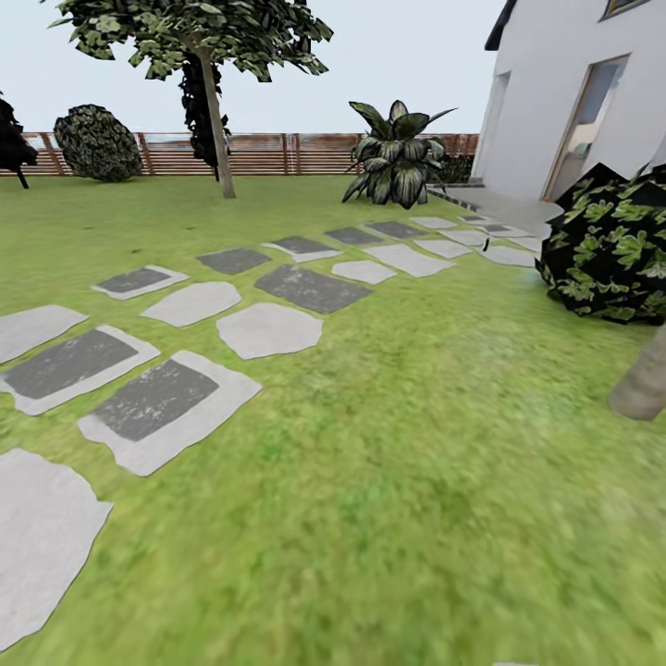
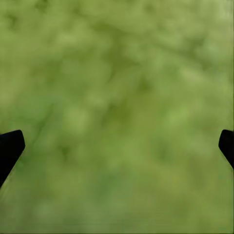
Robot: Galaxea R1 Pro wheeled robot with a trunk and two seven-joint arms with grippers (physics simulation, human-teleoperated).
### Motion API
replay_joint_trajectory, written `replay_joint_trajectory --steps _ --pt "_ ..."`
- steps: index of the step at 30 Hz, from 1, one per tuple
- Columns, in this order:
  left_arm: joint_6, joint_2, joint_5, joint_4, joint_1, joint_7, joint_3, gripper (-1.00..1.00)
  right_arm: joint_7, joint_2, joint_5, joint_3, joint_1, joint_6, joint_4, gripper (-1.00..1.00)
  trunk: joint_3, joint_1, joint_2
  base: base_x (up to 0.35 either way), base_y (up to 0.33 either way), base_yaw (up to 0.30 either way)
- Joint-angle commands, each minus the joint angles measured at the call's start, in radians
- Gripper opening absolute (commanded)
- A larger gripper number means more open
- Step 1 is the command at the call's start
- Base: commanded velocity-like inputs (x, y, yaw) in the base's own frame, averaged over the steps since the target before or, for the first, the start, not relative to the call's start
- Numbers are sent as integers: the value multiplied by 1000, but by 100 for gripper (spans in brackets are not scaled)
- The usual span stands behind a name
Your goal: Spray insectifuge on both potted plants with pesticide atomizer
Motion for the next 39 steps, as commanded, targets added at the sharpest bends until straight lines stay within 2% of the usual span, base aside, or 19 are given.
replay_joint_trajectory --steps 1,6,27,39 --pt "-3 0 0 1 0 -1 0 100 -1 0 -1 0 0 -3 1 100 -1 0 0 338 0 0" --pt "-3 0 0 1 0 -1 0 100 0 0 -1 0 0 -3 0 100 0 0 0 338 0 -84" --pt "-3 0 -2 1 0 -1 0 100 0 0 -1 0 -1 -3 1 100 17 0 0 338 0 -239" --pt "-3 0 -2 1 0 -1 0 100 0 0 0 1 0 -3 1 100 17 0 0 338 0 -27"
